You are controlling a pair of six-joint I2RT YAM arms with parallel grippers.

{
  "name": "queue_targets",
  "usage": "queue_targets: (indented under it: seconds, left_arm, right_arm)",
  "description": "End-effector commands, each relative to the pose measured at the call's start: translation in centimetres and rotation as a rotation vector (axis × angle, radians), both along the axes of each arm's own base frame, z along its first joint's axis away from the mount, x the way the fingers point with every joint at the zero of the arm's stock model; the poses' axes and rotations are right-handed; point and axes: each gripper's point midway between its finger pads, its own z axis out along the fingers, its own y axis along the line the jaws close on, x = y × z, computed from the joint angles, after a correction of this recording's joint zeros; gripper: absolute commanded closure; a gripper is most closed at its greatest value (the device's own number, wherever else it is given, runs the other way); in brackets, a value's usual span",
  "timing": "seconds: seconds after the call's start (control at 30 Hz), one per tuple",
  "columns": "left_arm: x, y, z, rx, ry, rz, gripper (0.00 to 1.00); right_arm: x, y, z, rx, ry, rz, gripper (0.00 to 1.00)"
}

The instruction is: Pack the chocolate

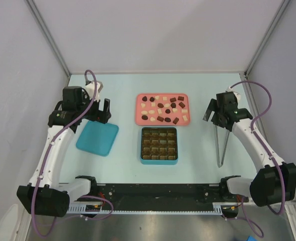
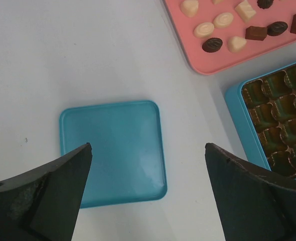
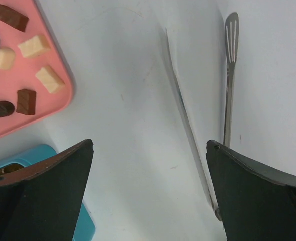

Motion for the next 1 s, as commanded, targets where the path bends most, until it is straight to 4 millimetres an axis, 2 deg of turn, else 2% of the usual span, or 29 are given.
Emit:
queue_targets:
  seconds: [0.0,0.17,0.33,0.57,0.77,0.83,0.97]
  left_arm:
    - [0.7,0.2,1.5,-0.008,-0.044,0.013,0.0]
    - [1.0,0.3,1.2,-0.003,-0.037,0.016,0.0]
    - [1.1,0.5,1.4,0.0,-0.044,0.016,0.0]
    - [1.3,0.5,1.3,0.005,-0.045,0.013,0.0]
    - [1.1,0.7,1.5,0.012,-0.055,0.016,0.0]
    - [1.1,0.9,1.6,0.014,-0.06,0.021,0.0]
    - [0.9,1.1,1.5,0.027,-0.064,0.025,0.0]
  right_arm:
    - [-1.0,-1.4,-0.4,-0.05,0.016,-0.079,0.0]
    - [-2.1,-2.4,-3.5,-0.083,0.141,-0.121,0.0]
    - [-2.6,-2.4,-5.5,-0.1,0.171,-0.119,0.0]
    - [-3.6,-3.0,-8.5,-0.153,0.243,-0.136,0.06]
    - [-4.0,-3.2,-11.2,-0.155,0.303,-0.132,0.2]
    - [-4.1,-3.1,-12.1,-0.147,0.317,-0.127,0.21]
    - [-3.6,-2.9,-13.0,-0.119,0.312,-0.128,0.29]
